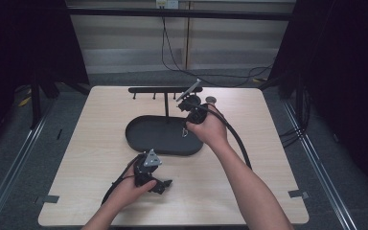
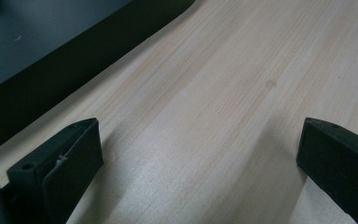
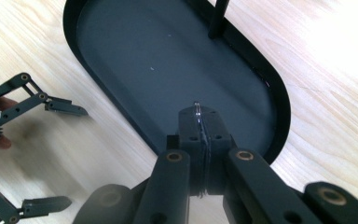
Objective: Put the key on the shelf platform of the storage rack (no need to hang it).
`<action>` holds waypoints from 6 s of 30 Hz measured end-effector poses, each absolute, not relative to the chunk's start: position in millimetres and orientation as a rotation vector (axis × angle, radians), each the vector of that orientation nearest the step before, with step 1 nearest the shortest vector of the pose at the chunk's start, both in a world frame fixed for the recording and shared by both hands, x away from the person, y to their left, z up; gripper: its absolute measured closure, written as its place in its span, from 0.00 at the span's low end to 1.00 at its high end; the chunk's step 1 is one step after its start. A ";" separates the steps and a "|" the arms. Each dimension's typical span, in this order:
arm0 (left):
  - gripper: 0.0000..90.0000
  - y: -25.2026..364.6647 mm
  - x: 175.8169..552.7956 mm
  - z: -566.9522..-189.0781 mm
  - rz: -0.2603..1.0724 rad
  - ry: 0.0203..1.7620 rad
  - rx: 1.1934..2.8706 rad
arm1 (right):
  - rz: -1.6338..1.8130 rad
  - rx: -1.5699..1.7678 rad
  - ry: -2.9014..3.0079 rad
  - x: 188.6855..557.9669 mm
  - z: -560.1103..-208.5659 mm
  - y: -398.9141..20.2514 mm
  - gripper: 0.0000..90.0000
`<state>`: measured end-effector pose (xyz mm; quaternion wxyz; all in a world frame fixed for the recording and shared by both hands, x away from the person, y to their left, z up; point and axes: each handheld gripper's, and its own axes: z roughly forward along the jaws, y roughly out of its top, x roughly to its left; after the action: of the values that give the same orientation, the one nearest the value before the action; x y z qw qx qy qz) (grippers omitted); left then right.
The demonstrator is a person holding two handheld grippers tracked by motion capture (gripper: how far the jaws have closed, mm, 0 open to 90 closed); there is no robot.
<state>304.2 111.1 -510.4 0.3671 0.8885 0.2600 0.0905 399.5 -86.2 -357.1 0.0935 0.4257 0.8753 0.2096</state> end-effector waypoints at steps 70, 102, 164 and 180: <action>0.00 110.5 303.5 -510.1 0.234 0.660 2.289 | 0.637 1.260 2.602 431.7 -420.7 -62.7 0.99; 0.00 110.1 303.4 -511.0 0.233 0.657 2.279 | 0.611 1.284 2.607 431.6 -436.0 -78.1 0.97; 0.00 109.7 302.1 -510.7 0.235 0.659 2.281 | 0.704 1.228 2.577 371.9 -411.8 -137.9 0.34; 0.00 109.8 302.0 -510.6 0.235 0.658 2.286 | 0.715 1.245 2.569 355.9 -415.1 -166.0 0.34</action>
<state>302.0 109.8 -510.6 0.3670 0.8897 0.2560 0.0913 355.9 -166.0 -415.1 0.0992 0.4211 0.8686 0.2418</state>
